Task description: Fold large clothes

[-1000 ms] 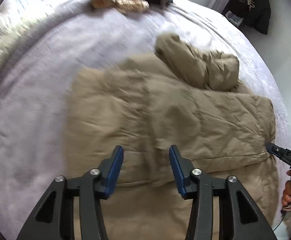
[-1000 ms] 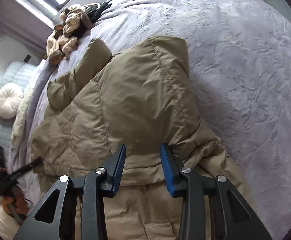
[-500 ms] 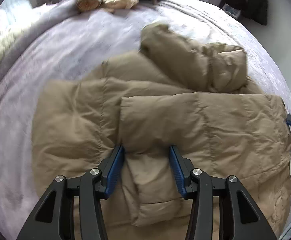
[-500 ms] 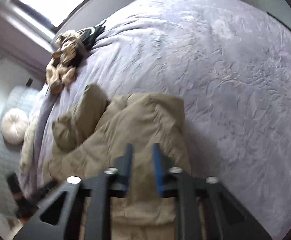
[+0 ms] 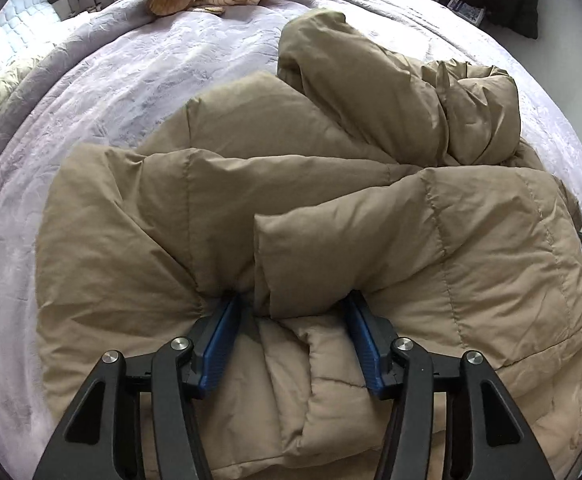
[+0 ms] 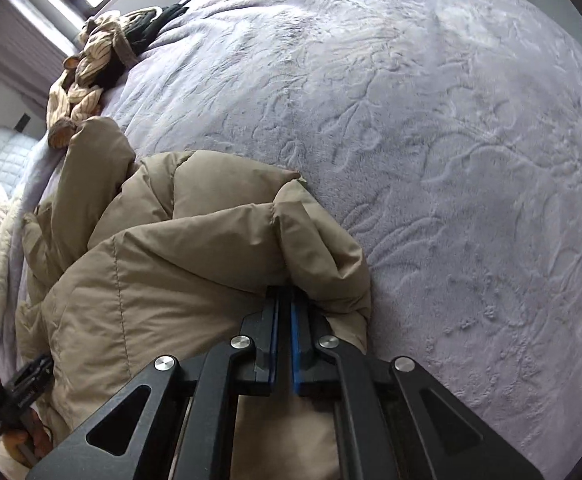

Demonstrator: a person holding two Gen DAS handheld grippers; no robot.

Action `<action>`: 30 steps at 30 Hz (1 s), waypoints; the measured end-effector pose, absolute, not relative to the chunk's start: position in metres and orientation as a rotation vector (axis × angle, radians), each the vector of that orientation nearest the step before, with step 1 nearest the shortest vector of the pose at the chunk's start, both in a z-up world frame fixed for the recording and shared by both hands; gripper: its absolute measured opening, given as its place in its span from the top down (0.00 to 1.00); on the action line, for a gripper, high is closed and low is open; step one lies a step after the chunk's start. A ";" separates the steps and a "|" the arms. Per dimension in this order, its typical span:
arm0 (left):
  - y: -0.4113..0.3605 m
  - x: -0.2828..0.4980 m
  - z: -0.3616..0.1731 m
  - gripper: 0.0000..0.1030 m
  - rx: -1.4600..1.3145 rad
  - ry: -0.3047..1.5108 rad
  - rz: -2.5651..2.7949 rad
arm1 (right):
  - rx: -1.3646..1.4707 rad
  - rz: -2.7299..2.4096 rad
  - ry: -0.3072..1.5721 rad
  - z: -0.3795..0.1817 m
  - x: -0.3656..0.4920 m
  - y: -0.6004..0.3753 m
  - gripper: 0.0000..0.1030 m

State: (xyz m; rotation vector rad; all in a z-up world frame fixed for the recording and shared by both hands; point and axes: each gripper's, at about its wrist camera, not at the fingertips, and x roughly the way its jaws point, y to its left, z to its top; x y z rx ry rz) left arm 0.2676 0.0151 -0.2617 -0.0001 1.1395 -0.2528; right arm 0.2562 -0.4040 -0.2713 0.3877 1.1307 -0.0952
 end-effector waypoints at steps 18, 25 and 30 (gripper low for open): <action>0.031 0.235 -0.257 0.45 0.100 1.097 -0.156 | 0.115 -0.128 1.143 -0.263 0.179 -0.362 0.97; 0.049 0.212 -0.221 0.45 -0.005 1.114 -0.151 | 0.197 -0.123 1.115 -0.228 0.158 -0.376 0.92; 0.048 0.190 -0.209 0.45 0.025 1.110 -0.124 | 0.286 -0.120 1.111 -0.211 0.139 -0.387 0.92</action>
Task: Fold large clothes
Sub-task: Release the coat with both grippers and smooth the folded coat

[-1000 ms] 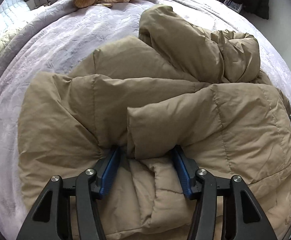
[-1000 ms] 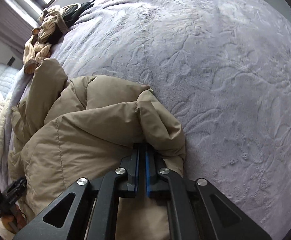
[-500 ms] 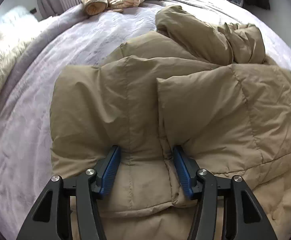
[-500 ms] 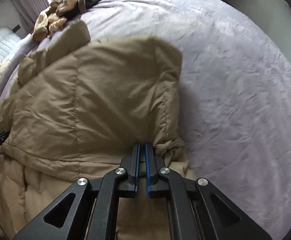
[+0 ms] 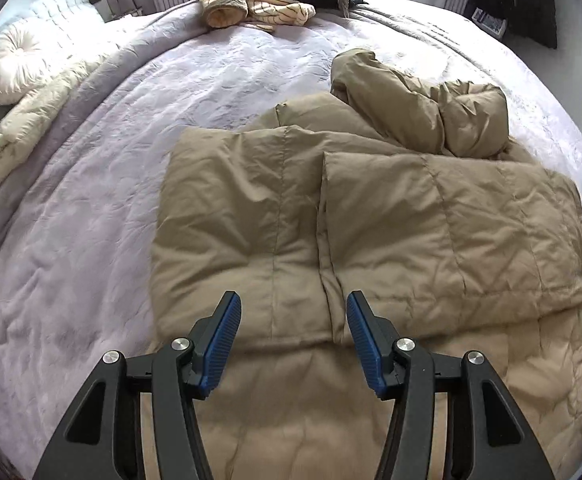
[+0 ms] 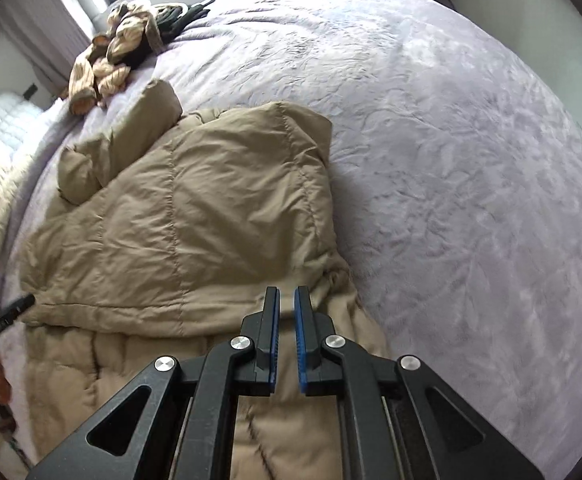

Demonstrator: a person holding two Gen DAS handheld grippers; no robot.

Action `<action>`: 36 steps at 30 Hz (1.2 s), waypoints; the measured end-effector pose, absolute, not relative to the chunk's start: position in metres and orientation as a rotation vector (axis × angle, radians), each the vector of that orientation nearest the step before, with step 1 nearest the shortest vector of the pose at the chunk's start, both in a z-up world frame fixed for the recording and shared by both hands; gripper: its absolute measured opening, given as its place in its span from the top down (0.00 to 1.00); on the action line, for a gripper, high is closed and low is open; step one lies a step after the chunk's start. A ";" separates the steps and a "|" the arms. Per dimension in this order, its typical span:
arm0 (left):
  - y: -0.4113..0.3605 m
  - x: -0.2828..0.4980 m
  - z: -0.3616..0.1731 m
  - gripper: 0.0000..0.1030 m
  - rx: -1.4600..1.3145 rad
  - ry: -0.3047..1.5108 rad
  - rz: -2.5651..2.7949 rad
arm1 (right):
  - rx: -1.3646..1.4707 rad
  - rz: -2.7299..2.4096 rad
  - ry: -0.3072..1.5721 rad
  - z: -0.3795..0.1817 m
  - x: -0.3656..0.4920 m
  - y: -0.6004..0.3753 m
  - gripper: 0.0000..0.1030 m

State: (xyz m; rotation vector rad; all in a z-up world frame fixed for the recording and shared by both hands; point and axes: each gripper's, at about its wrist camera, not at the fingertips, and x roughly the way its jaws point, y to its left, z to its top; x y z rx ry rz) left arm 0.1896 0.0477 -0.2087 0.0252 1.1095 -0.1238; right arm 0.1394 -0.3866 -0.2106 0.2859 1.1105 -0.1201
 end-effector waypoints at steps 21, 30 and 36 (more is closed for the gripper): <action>0.020 0.101 -0.160 0.03 0.007 1.147 -0.067 | 0.335 0.039 1.113 -0.167 0.068 -0.351 0.11; 0.012 0.054 -0.144 0.02 0.017 1.184 -0.041 | 0.375 0.118 1.110 -0.145 0.050 -0.351 0.00; 0.033 0.028 -0.137 0.02 -0.047 1.218 -0.029 | 0.414 0.140 1.232 -0.146 0.036 -0.348 0.00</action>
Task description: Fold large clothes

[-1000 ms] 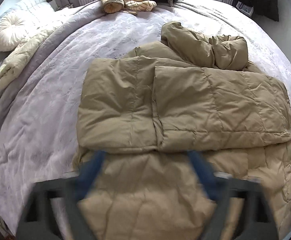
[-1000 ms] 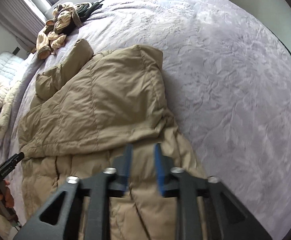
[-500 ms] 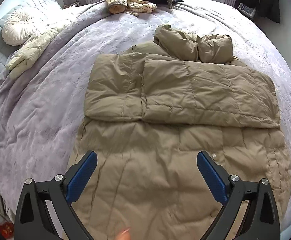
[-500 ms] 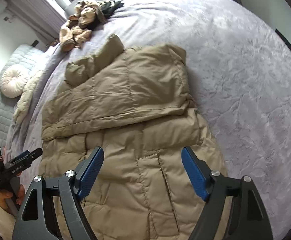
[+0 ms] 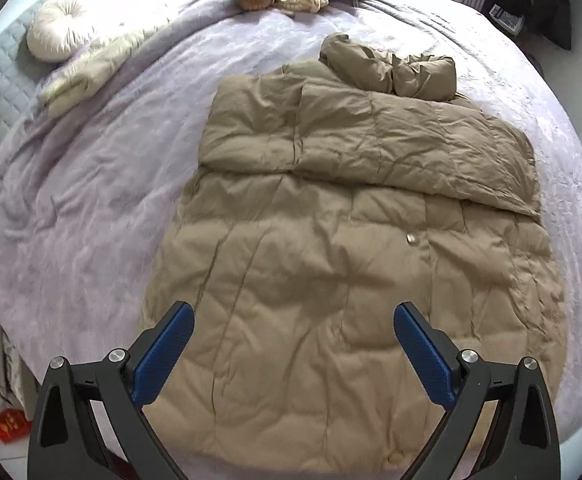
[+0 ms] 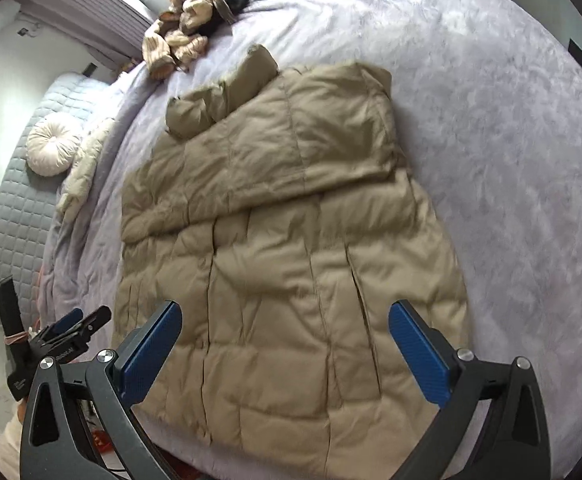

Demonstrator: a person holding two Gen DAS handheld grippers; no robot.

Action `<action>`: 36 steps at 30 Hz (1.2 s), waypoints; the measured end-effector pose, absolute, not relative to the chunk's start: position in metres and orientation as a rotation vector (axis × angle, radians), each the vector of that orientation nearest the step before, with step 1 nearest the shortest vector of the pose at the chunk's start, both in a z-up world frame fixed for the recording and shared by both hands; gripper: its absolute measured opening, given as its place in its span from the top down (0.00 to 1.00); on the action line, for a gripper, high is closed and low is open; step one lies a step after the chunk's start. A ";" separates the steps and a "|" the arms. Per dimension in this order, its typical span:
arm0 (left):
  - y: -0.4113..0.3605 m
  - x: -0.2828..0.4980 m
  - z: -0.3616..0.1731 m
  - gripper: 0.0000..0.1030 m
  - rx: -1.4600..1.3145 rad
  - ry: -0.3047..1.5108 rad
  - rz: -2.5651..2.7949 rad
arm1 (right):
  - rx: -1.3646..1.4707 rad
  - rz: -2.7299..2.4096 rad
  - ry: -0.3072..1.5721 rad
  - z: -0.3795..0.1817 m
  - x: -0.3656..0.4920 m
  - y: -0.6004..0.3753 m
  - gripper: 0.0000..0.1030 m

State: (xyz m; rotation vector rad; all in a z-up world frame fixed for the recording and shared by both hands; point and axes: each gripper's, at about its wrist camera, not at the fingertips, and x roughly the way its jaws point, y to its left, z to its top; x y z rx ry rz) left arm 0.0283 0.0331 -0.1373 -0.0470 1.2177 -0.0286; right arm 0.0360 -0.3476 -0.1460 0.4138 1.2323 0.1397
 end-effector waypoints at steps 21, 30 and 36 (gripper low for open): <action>0.136 -0.063 -0.174 0.02 -0.186 1.304 -0.166 | 0.857 0.019 1.310 -0.193 -0.093 -0.302 0.00; 0.178 -0.091 -0.239 0.03 -0.356 1.434 -0.170 | 1.067 0.024 1.315 -0.225 -0.133 -0.300 0.00; 0.177 -0.090 -0.276 0.03 -0.536 1.458 -0.216 | 1.158 -0.064 1.308 -0.248 -0.153 -0.314 0.00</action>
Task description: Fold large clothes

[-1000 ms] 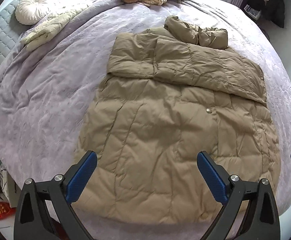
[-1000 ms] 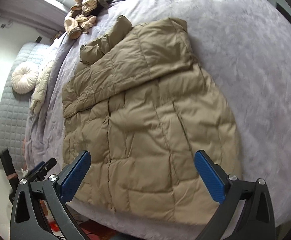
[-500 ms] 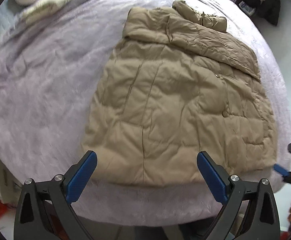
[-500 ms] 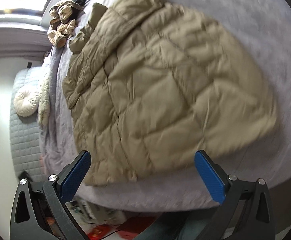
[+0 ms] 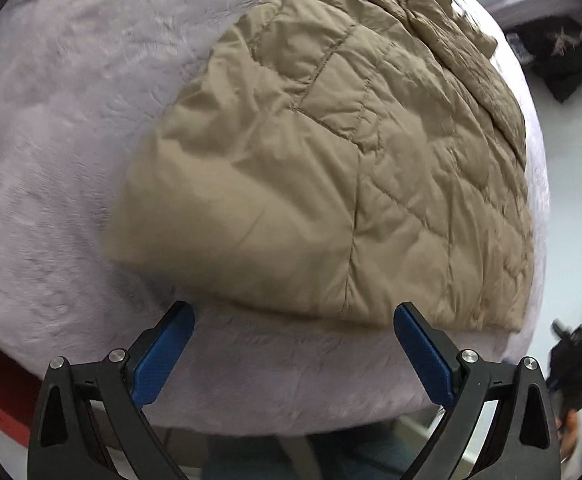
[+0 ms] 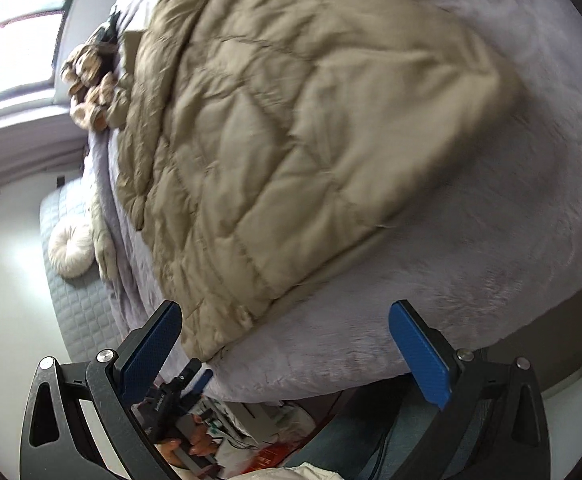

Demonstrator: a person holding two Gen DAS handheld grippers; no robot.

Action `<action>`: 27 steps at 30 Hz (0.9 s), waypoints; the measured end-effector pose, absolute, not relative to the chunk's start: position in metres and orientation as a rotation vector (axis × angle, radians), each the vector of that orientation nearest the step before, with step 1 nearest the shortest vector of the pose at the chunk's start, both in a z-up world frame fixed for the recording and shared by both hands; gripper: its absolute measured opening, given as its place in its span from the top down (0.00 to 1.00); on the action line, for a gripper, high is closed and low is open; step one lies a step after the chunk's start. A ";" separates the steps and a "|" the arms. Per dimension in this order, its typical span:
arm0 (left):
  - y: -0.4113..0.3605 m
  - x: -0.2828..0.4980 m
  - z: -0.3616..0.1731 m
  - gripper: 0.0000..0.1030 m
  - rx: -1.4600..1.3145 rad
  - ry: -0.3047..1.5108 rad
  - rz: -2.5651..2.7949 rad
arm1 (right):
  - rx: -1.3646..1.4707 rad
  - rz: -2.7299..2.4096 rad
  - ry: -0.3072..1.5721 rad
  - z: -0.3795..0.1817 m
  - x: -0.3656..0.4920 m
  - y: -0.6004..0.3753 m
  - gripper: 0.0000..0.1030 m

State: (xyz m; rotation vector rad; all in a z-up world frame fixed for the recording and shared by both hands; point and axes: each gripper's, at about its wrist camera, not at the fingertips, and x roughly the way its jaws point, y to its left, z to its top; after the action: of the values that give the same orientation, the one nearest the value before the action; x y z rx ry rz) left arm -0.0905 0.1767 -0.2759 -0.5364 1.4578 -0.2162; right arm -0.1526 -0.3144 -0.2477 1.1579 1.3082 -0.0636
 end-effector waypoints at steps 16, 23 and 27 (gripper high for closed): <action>0.142 -0.051 -0.286 0.03 -0.557 1.462 -0.255 | 1.372 -0.143 1.144 -0.303 -0.144 -0.360 0.00; 0.150 -0.036 -0.274 0.79 -0.670 1.448 -0.307 | 1.476 -0.014 1.135 -0.315 -0.113 -0.364 0.00; 0.159 -0.029 -0.252 0.85 -0.716 1.410 -0.327 | 1.513 -0.002 1.180 -0.316 -0.103 -0.366 0.26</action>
State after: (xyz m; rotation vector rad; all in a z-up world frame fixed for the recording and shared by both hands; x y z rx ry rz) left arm -0.0289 0.1594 -0.2520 -0.7157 1.4100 -0.3266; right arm -0.1028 -0.3660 -0.3163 1.5133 1.1803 -0.0019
